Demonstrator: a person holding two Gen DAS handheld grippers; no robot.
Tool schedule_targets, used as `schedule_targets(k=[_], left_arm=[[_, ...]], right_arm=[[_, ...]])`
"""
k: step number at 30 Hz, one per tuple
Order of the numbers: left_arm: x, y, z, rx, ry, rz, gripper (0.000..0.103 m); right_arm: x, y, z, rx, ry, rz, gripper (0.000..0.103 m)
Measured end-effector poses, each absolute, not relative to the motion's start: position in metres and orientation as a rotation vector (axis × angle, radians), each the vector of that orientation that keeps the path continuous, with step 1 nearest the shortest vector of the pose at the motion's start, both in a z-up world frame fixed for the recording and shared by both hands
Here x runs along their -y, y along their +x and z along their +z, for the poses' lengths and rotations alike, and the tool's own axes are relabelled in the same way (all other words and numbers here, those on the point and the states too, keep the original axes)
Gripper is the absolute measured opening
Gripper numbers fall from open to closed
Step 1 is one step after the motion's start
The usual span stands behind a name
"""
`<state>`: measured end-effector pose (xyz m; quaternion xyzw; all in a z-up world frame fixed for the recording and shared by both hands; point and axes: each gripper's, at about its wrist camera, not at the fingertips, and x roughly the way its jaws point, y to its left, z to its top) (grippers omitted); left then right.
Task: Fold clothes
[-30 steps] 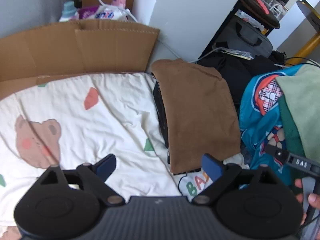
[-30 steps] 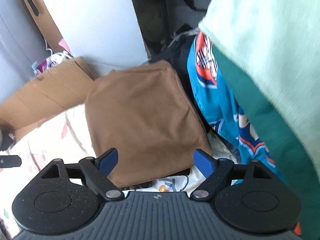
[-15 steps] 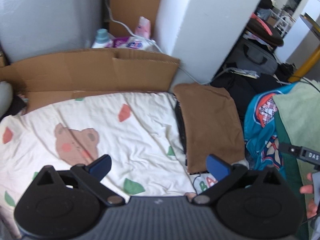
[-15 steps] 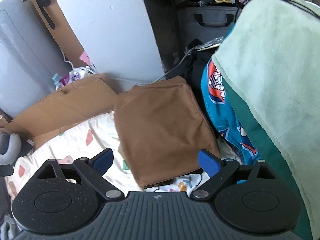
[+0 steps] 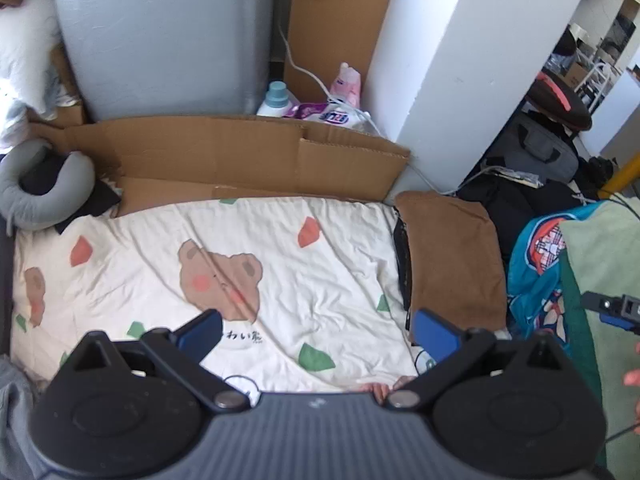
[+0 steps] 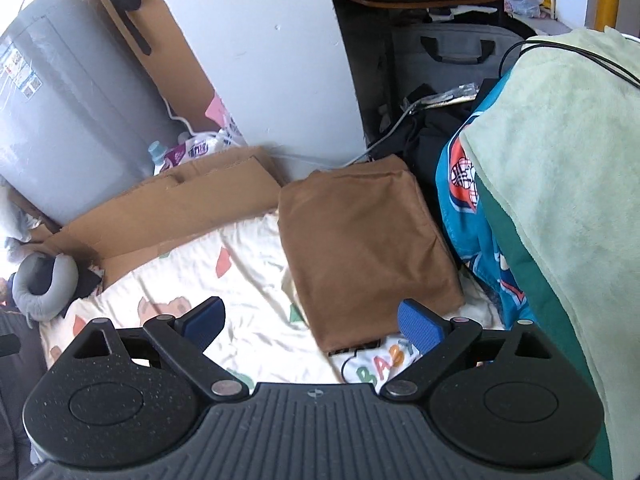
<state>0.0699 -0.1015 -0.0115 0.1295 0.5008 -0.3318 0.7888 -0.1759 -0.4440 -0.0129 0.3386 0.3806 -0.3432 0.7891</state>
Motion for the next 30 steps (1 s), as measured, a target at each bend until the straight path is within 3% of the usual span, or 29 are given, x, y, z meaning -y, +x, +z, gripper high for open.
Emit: schedule_targets(k=[30], left_arm=[[-0.052, 0.036, 0.091, -0.975, 0.204, -0.511, 0.103]], right_arm=[[0.327, -0.133, 0.099, -0.852, 0.579, -0.528, 0.097]])
